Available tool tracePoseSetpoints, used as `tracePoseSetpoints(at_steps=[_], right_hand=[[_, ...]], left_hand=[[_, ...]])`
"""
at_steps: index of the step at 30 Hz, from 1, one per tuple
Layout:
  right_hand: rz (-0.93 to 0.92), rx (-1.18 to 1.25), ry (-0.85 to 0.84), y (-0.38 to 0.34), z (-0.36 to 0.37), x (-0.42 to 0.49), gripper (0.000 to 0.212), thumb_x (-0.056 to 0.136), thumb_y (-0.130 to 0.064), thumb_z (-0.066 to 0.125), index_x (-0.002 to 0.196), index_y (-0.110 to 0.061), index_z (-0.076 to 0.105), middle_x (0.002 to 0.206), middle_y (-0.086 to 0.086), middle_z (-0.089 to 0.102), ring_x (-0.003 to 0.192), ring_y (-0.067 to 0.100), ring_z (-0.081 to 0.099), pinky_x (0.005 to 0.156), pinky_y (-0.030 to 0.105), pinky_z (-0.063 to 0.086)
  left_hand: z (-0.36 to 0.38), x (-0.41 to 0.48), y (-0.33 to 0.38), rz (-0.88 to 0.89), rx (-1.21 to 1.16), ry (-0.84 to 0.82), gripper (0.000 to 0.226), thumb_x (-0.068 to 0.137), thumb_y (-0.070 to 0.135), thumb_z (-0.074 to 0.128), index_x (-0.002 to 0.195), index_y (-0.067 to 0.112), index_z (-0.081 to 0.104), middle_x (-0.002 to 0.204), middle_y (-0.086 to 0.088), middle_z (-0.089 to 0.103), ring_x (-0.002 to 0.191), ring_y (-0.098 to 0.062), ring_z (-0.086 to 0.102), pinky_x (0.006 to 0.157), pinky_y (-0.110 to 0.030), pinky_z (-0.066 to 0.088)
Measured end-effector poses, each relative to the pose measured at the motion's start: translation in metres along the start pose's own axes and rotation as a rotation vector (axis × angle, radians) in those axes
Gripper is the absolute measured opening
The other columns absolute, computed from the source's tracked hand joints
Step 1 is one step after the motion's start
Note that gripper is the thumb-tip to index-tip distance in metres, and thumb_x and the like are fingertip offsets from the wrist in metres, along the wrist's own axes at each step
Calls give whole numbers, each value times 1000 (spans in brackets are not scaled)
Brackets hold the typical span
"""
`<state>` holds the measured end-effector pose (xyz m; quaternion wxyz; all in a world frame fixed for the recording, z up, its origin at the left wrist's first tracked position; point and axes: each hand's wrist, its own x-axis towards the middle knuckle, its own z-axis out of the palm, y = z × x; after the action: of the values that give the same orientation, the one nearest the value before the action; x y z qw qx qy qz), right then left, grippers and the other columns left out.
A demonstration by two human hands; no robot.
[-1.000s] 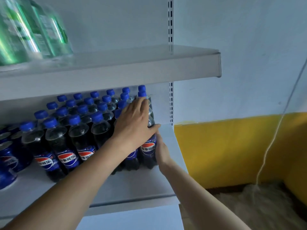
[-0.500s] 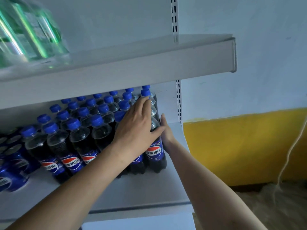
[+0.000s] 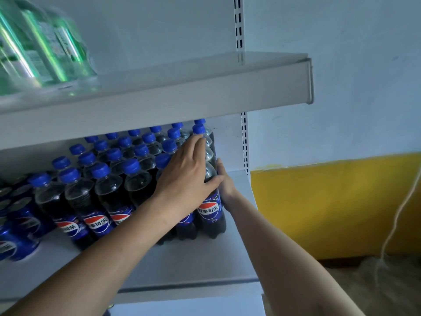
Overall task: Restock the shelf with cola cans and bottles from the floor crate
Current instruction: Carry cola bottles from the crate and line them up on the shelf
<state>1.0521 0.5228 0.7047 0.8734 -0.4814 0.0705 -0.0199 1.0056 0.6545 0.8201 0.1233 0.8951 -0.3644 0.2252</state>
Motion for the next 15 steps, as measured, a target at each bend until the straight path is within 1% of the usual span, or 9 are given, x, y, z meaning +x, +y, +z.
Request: tracePoseSetpoints(at_steps=[3, 5, 7, 8, 10, 11, 12, 13, 15], right_hand=[[12, -77, 44, -3, 2, -9, 59, 107, -58, 17, 117, -29, 68, 114, 8, 77, 101, 24, 74, 87, 35, 58], [-9, -100, 115, 3, 0, -16, 58, 106, -59, 19, 118, -30, 68, 114, 7, 76, 102, 24, 73, 87, 36, 59], [-41, -28, 154, 10, 4, -31, 56, 107, -56, 22, 120, -25, 67, 103, 2, 79, 95, 20, 75, 75, 29, 61], [-80, -7, 215, 16, 6, -40, 54, 108, -54, 25, 125, -22, 65, 105, -2, 78, 96, 15, 74, 71, 23, 60], [-205, -36, 364, 30, 11, -56, 51, 110, -46, 27, 144, -19, 54, 130, -10, 63, 115, 6, 61, 75, 7, 52], [-278, -101, 429, 34, 19, -65, 50, 110, -44, 28, 147, -20, 50, 141, -11, 56, 124, 3, 54, 85, 6, 49], [-328, -185, 467, 39, 26, -69, 52, 108, -47, 27, 148, -23, 50, 146, -11, 54, 130, 3, 52, 99, 14, 47], [-350, -285, 487, 44, 34, -70, 56, 105, -53, 25, 144, -26, 53, 144, -9, 57, 131, 5, 53, 109, 27, 45], [-371, -378, 528, 49, 40, -71, 63, 96, -63, 23, 139, -29, 55, 135, -8, 60, 129, 9, 54, 113, 43, 42]], left_hand=[[-2, 0, 2, 15, 4, -4, 89, 87, 46, 73, 152, 2, 32, 160, -9, 32, 147, -25, 33, 119, -33, 28], [-3, 1, 1, 25, 7, -7, 92, 88, 51, 70, 154, 1, 28, 162, -10, 29, 148, -25, 31, 120, -33, 25], [-2, 1, -3, 45, 21, 0, 94, 87, 54, 69, 153, 0, 29, 162, -11, 30, 149, -26, 32, 121, -33, 25], [-1, 1, -5, 56, 27, 5, 94, 87, 55, 69, 152, -1, 30, 161, -12, 31, 148, -27, 33, 120, -33, 25], [1, 0, -7, 73, 17, 24, 90, 86, 52, 71, 149, -2, 36, 156, -13, 38, 144, -28, 39, 118, -32, 29], [3, 0, -8, 78, -7, 41, 87, 86, 50, 73, 147, -2, 38, 154, -13, 40, 142, -28, 41, 116, -31, 30], [4, -1, -8, 80, -46, 58, 85, 87, 48, 73, 147, -1, 39, 155, -12, 40, 142, -27, 42, 116, -30, 30], [4, -4, -8, 80, -99, 78, 83, 89, 45, 71, 149, -1, 37, 157, -11, 37, 144, -26, 39, 117, -30, 28], [-1, -16, -7, 91, -251, 145, 75, 94, 36, 67, 152, 0, 36, 160, -10, 34, 148, -22, 35, 121, -32, 29]])
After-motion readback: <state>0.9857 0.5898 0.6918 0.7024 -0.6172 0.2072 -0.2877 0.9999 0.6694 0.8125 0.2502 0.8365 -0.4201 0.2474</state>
